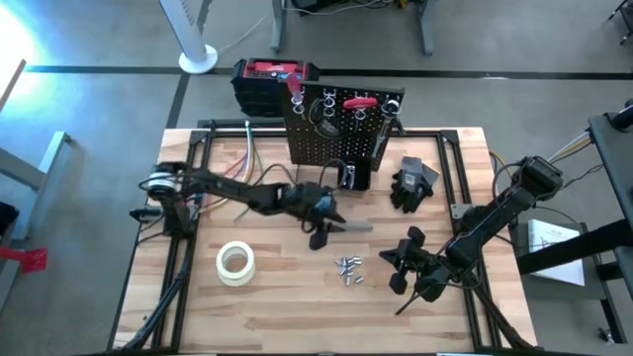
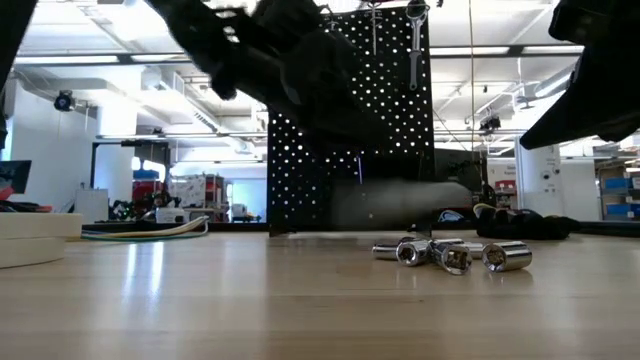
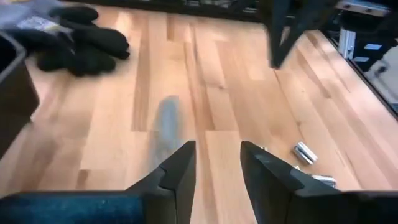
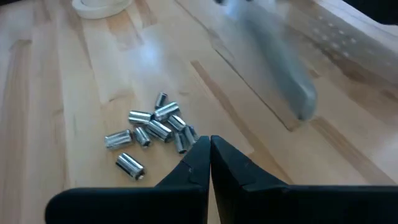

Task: Hang tools onto peg board
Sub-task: Put the cutter into the black bin on the peg board, then put the socket into the black bin on the peg board

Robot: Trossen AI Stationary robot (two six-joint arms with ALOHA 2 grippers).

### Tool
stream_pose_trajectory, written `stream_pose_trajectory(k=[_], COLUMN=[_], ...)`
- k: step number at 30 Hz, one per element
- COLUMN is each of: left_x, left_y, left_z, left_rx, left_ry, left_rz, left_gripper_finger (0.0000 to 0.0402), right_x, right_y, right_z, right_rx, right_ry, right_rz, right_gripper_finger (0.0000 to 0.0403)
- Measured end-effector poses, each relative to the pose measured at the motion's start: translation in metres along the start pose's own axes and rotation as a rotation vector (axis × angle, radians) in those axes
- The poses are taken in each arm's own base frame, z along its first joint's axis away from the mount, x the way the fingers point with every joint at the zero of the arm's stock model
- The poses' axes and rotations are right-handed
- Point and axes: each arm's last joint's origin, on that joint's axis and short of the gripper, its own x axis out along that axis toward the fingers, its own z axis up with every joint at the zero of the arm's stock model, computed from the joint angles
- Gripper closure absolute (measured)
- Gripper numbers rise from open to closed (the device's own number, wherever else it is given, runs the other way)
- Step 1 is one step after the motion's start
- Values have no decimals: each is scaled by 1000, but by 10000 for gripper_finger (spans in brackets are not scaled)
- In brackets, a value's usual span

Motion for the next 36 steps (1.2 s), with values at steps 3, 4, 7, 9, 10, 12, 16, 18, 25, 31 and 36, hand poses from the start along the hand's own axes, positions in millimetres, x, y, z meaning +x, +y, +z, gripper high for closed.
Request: stream_pose_trajectory(k=[3, 4, 7, 9, 10, 12, 16, 18, 25, 31, 36], left_x=[-8, -10, -17, -22, -23, -22, -19, -17, 3, 34, 53], left_y=[-20, -26, -42, -49, -52, -55, -60, -63, -89, -93, -92], left_z=[-7, -10, -23, -31, -35, -49, -66, -69, -78, -88, -93], left_rx=[26, 29, 27, 22, 14, 7, 9, 11, 173, 214, 233], left_ry=[-18, -22, -39, -60, -75, -74, -79, -77, -46, 6, 87], left_rz=[21, 21, 9, 11, 6, -1, -23, -34, -104, -101, -116], left_gripper_finger=[286, 286, 286, 286, 286, 286, 286, 286, 283, 277, 277], right_x=[0, 0, 1, 1, 1, 1, 1, 1, 0, 0, 0], right_y=[-1, -1, -1, -1, -1, -1, 0, 1, 5, 6, 6], right_z=[-1, -1, -1, -1, -1, -1, 0, 0, 1, 2, 2], right_rx=[14, 15, 20, 24, 28, 36, 52, 60, 70, 84, 85], right_ry=[-4, -6, -12, -16, -17, -20, -23, -20, 3, 1, 2], right_rz=[-5, -8, -9, -8, -8, -8, -2, 8, 60, 69, 70], right_gripper_finger=[401, 401, 401, 401, 401, 401, 401, 401, 401, 401, 400])
